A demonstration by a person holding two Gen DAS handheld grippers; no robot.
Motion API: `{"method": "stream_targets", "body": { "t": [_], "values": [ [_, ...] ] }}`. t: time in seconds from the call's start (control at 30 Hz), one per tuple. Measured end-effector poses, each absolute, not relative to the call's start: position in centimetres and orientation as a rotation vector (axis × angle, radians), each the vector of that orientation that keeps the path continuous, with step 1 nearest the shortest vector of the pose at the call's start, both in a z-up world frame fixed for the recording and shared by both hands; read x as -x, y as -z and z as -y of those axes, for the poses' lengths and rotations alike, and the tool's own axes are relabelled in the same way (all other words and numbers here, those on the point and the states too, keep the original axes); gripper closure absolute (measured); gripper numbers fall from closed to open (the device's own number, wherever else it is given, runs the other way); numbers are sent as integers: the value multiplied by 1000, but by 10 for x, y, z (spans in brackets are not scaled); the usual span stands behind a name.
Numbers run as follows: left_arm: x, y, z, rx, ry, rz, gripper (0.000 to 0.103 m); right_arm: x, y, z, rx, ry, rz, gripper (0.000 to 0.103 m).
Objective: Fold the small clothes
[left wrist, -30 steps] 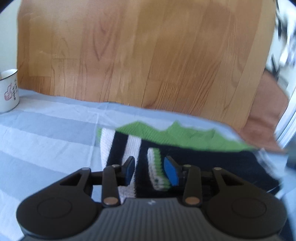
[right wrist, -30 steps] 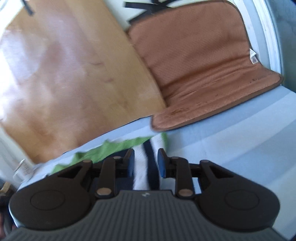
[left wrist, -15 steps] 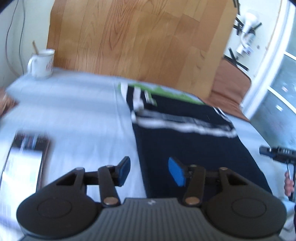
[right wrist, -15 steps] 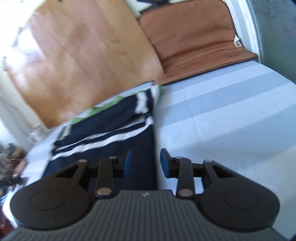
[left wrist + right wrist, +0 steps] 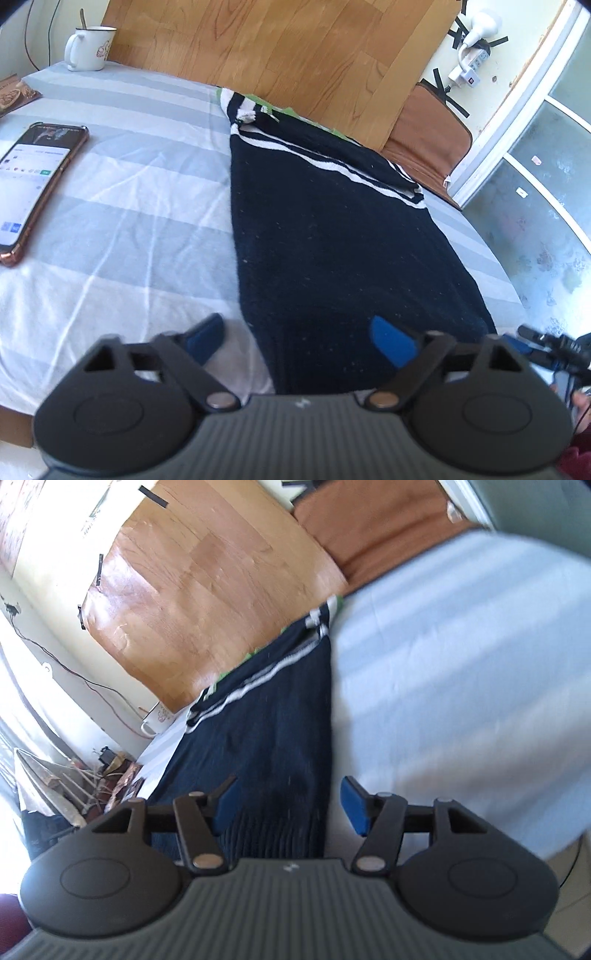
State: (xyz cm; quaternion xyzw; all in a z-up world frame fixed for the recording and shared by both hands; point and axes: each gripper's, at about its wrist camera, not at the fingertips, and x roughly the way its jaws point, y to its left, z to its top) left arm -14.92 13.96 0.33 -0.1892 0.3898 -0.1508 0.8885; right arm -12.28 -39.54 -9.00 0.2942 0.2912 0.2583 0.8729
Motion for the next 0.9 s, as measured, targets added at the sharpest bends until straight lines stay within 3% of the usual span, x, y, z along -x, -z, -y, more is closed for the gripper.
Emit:
{"method": "stream_targets", "body": {
  "t": [0.03, 0.07, 0.13, 0.3, 0.47, 0.77, 0.83, 0.87, 0.9],
  "values": [
    [149, -3, -135, 378, 323, -834, 72, 123, 95, 391, -601, -547, -608, 41],
    [150, -2, -130, 356, 317, -864, 94, 126, 95, 389, -575, -545, -581, 43],
    [157, -7, -126, 301, 314, -897, 95, 122, 95, 381, -543, -557, -634, 95],
    [179, -52, -152, 349, 362, -836, 95, 126, 67, 389, -580, -606, -590, 94],
    [155, -62, -167, 475, 380, -822, 95, 108, 40, 397, -642, -617, -513, 94],
    [22, -79, -178, 595, 302, -811, 93, -10, 6, 375, -620, -561, -497, 94],
    [-22, -78, -180, 599, 235, -800, 84, -56, 6, 373, -646, -480, -513, 91],
    [-42, -76, -180, 576, 196, -799, 68, -76, 7, 369, -641, -430, -515, 86],
    [-57, -71, -180, 551, 132, -807, 64, -93, 9, 368, -625, -378, -532, 68]
  ]
}}
